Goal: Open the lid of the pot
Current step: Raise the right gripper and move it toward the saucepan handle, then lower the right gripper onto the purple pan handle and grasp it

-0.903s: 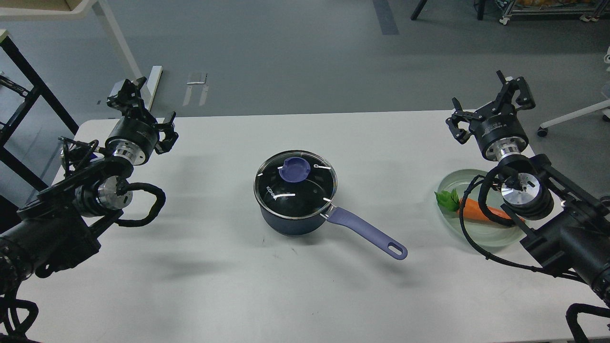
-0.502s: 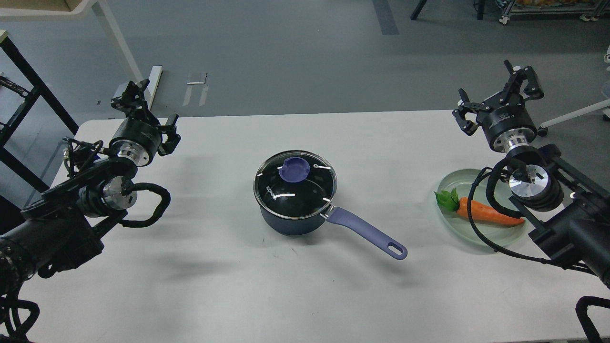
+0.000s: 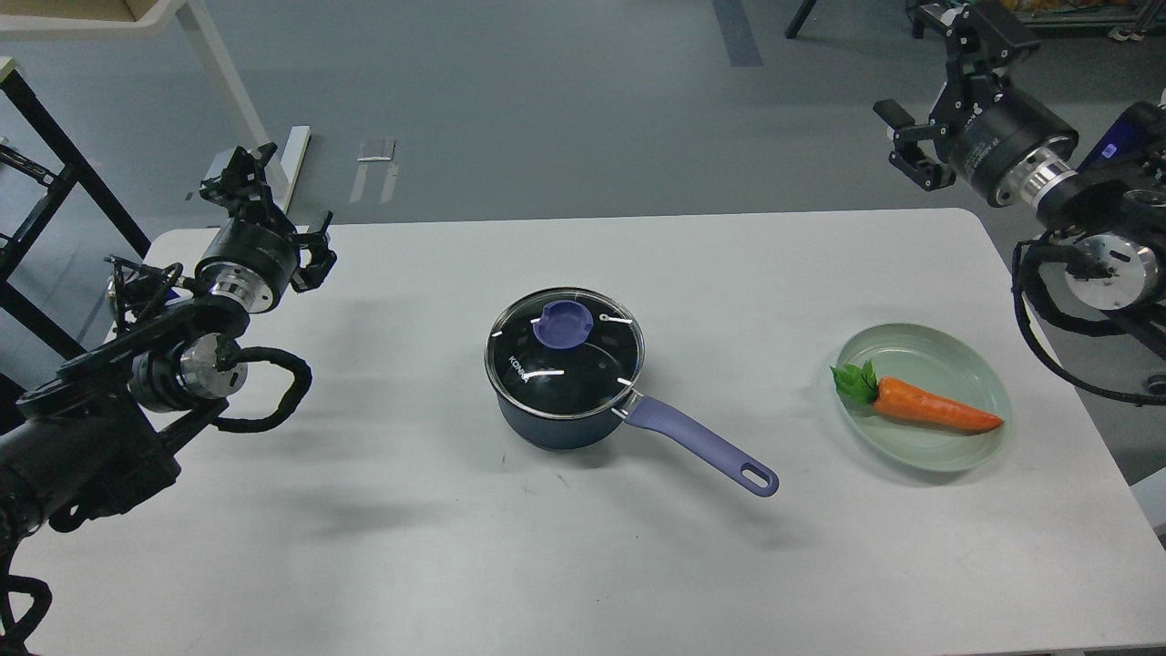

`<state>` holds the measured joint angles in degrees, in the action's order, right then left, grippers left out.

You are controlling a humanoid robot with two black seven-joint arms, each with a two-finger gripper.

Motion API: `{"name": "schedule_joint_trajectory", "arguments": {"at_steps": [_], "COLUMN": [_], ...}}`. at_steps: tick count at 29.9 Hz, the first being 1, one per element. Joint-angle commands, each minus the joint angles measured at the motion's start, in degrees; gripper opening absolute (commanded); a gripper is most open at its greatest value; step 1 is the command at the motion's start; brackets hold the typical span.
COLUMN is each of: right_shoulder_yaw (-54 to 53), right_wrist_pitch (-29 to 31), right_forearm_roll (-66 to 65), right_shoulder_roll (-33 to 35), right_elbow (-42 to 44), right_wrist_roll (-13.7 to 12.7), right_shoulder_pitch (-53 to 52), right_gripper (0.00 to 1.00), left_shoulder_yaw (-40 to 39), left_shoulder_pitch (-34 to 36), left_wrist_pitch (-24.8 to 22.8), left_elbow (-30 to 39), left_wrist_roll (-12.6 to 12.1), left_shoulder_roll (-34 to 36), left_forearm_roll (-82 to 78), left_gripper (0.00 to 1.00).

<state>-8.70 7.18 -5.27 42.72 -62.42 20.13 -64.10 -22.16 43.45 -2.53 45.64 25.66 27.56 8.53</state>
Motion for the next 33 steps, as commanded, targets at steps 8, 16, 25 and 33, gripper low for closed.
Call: {"name": "schedule_joint_trajectory", "arguments": {"at_steps": [8,16,25,33], "right_shoulder_yaw": [29.4,48.3,56.8,62.0], "right_wrist_pitch": [-4.5,-6.3,-7.4,-8.0], "right_forearm_roll": [-24.2,-39.7,-44.2,-47.3], "right_shoulder_roll": [1.3,-7.9,-17.0,-23.5], "right_elbow": [-14.7,-24.7,-27.3,-27.8], "right_wrist_roll": [-0.1,-2.1,-8.0,-8.3], "right_shoulder_pitch": [-23.2,-36.8,-37.2,-36.9], "right_gripper": [1.0,0.99,0.99,0.97], "left_shoulder_yaw": [0.4,0.5,-0.2,-0.3], "left_shoulder_pitch": [-1.3,-1.6,-1.7,-1.8], "left_wrist_pitch": [-0.5,-0.4,-0.5,-1.4], "left_elbow": [3.3,6.3,6.9,7.0], "left_wrist_roll": [0.1,0.0,0.4,0.4], "left_shoulder_roll": [4.1,7.1,8.0,9.4], "left_forearm_roll": [0.0,0.0,0.0,0.0], "left_gripper": [0.99,0.99,0.99,0.99]}}
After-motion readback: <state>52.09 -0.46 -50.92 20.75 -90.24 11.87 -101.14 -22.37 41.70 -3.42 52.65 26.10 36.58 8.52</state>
